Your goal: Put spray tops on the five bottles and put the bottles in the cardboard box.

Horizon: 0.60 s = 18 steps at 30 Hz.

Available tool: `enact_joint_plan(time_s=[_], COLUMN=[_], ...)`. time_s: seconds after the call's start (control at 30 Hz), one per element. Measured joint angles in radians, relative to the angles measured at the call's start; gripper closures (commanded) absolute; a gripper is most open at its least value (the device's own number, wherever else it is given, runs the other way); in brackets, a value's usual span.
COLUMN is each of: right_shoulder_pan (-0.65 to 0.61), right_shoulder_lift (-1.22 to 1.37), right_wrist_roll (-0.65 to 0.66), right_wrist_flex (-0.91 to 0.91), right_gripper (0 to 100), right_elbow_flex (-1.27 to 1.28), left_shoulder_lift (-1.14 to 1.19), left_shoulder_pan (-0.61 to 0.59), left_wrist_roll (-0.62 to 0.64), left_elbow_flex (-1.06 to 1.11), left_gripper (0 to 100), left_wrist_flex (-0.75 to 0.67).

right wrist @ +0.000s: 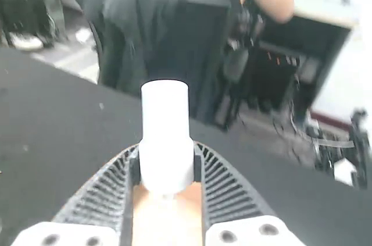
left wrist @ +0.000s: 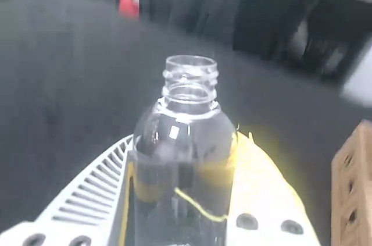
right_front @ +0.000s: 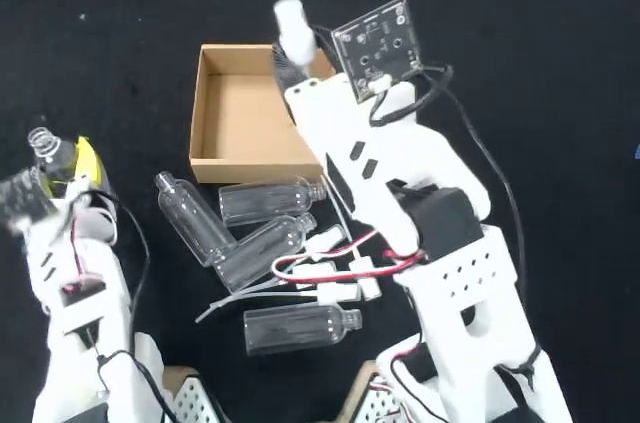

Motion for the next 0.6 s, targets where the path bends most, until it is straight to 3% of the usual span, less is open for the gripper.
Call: enact_joint_plan(time_s=[0.1,0.17,0.6], right_shoulder_pan=[-0.026,-0.04,-0.043], right_shoulder_lift=[-0.002,-0.015,-0.028], right_wrist_roll=[0.0,0.0,-0.002], right_wrist_flex=[-0.014,-0.018,-0.023], right_gripper=[98.7,98.7,98.7], right_elbow_flex=[-0.055,-0.084,-0.1], left_shoulder_lift=[-0.002,-0.006,-0.008], left_shoulder_pan=[0.025,0.06,0.382], left_wrist_roll=[0.002,0.0,0.0], left_elbow_flex=[0.052,0.058,0.061], left_gripper=[97,97,97], left_wrist_flex=[-0.258,-0.348,-0.345])
